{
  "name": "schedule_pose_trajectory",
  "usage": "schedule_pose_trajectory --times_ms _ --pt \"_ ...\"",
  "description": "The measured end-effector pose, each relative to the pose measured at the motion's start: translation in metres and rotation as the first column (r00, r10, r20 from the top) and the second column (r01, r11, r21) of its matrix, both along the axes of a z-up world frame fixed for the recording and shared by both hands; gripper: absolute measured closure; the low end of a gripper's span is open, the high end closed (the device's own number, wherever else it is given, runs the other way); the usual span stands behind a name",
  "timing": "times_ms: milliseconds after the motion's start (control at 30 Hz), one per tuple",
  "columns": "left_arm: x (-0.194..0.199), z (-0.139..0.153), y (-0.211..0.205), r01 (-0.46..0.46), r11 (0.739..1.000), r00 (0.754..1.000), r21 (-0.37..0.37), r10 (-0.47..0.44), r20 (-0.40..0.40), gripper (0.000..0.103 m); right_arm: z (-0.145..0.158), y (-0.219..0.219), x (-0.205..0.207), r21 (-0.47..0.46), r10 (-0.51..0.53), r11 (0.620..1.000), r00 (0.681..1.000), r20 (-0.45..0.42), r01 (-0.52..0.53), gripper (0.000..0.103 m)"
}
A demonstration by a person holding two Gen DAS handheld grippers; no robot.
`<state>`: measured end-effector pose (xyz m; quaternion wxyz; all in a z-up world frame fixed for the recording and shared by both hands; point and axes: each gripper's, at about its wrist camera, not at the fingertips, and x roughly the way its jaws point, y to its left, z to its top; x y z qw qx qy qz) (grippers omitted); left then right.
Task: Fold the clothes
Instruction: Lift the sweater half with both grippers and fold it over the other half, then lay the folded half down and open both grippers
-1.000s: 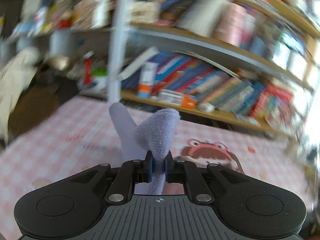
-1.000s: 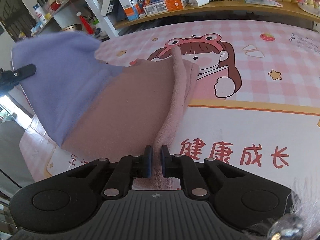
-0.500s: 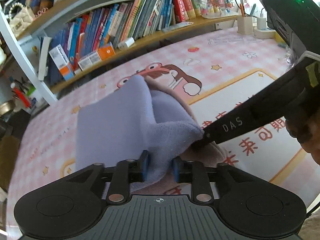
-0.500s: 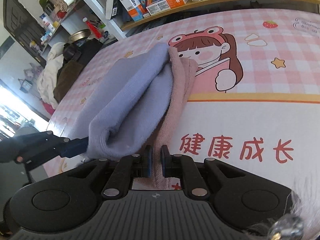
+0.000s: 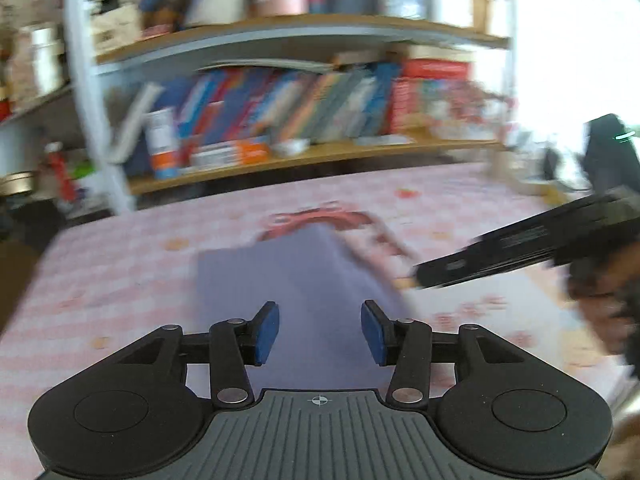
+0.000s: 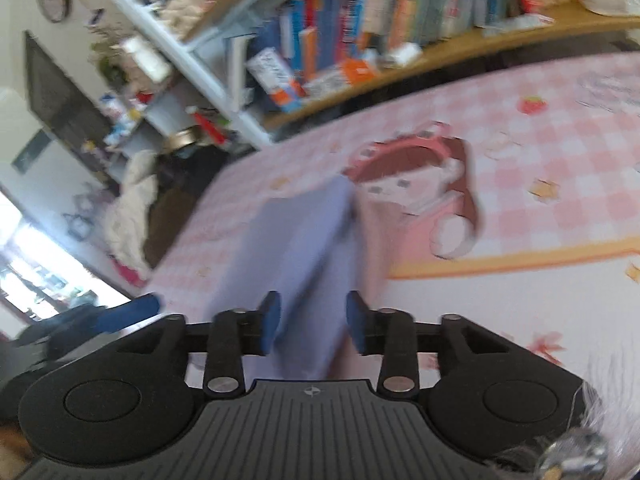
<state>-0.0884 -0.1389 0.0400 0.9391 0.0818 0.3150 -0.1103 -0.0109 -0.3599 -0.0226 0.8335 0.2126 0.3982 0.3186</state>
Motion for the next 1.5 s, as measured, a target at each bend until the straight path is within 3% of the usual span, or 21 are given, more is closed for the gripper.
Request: schedule_pose_trajectory --times_ms 67,167,200,267,300,400,433,567,600,733,800,833,900,933,1000,1100,1200,1267,1333,1500 --pt "0.008 -0.009 0.011 -0.039 0.999 0.999 0.029 0.039 -0.007 0.059 0.004 0.021 0.003 -0.005 0.057 0.998 0.998 0.004 -0.057 0.057" --pt "0.016 -0.015 0.024 -0.062 0.998 0.998 0.012 0.062 -0.013 0.059 -0.004 0.051 0.008 -0.065 0.077 0.995 0.997 -0.024 -0.079 0.058" --pt "0.017 -0.017 0.028 -0.064 0.998 0.998 0.004 0.065 -0.016 0.060 -0.009 0.060 0.010 -0.087 0.068 0.994 0.997 -0.042 -0.071 0.060" --pt "0.016 -0.022 0.034 -0.063 0.998 0.998 -0.013 0.062 -0.023 0.060 -0.015 0.072 0.011 -0.111 0.054 0.992 0.996 -0.076 -0.062 0.090" --pt "0.015 -0.024 0.037 -0.062 0.998 0.998 -0.021 0.061 -0.027 0.060 -0.017 0.075 0.010 -0.113 0.050 0.992 0.995 -0.091 -0.061 0.090" --pt "0.017 -0.039 0.040 -0.048 0.999 0.996 -0.015 0.046 -0.077 0.060 0.006 0.067 -0.010 -0.009 0.100 0.995 0.995 0.024 -0.100 0.090" --pt "0.019 -0.046 0.041 -0.041 0.999 0.994 -0.019 0.039 -0.100 0.060 0.008 0.062 -0.013 0.016 0.093 0.995 0.995 0.020 -0.094 0.090" --pt "0.024 -0.067 0.044 -0.032 0.998 0.986 -0.044 0.024 -0.167 0.060 -0.041 0.055 0.001 -0.089 -0.049 0.996 0.979 -0.196 0.032 0.091" --pt "0.024 -0.069 0.042 -0.024 0.999 0.986 -0.032 0.018 -0.167 0.060 -0.048 0.053 0.000 -0.065 -0.056 0.997 0.975 -0.214 0.043 0.091" --pt "0.024 -0.063 0.049 -0.005 0.999 0.988 -0.051 -0.003 -0.154 0.058 -0.031 0.058 -0.005 -0.104 -0.047 0.994 0.989 -0.138 0.032 0.085" --pt "0.022 -0.052 0.052 -0.004 0.998 0.993 -0.061 -0.003 -0.115 0.059 -0.022 0.059 -0.003 -0.105 -0.050 0.994 0.994 -0.099 0.039 0.076" --pt "0.021 -0.045 0.054 0.004 0.997 0.996 -0.074 -0.010 -0.086 0.059 -0.018 0.058 -0.002 -0.094 -0.057 0.994 0.995 -0.083 0.050 0.067" --pt "0.022 -0.033 0.056 0.027 0.994 0.999 -0.106 -0.031 -0.036 0.059 -0.015 0.060 0.005 -0.095 -0.075 0.993 0.995 -0.068 0.068 0.066" --pt "0.025 -0.031 0.055 0.035 0.993 0.999 -0.111 -0.038 -0.025 0.059 -0.015 0.061 0.009 -0.108 -0.085 0.991 0.994 -0.068 0.077 0.067" --pt "0.035 -0.036 0.052 0.045 0.993 0.998 -0.104 -0.050 -0.043 0.060 -0.021 0.064 0.013 -0.153 -0.102 0.984 0.991 -0.086 0.088 0.090" --pt "0.050 -0.053 0.048 0.057 0.995 0.992 -0.086 -0.066 -0.106 0.068 -0.012 0.067 0.001 -0.112 -0.070 0.992 0.997 -0.043 0.065 0.092" --pt "0.058 -0.062 0.052 0.055 0.991 0.989 -0.121 -0.071 -0.132 0.067 -0.002 0.061 -0.011 -0.085 -0.054 0.995 0.998 0.019 0.056 0.093" --pt "0.060 -0.063 0.053 0.064 0.989 0.987 -0.136 -0.083 -0.139 0.067 -0.017 0.063 -0.004 -0.177 -0.118 0.978 0.992 -0.040 0.109 0.093" --pt "0.059 -0.065 0.053 0.077 0.989 0.986 -0.129 -0.095 -0.138 0.067 -0.035 0.066 0.001 -0.196 -0.144 0.973 0.986 -0.087 0.125 0.093" --pt "0.060 -0.067 0.056 0.101 0.986 0.983 -0.133 -0.119 -0.136 0.066 -0.033 0.074 0.001 -0.227 -0.151 0.965 0.987 -0.063 0.133 0.092"
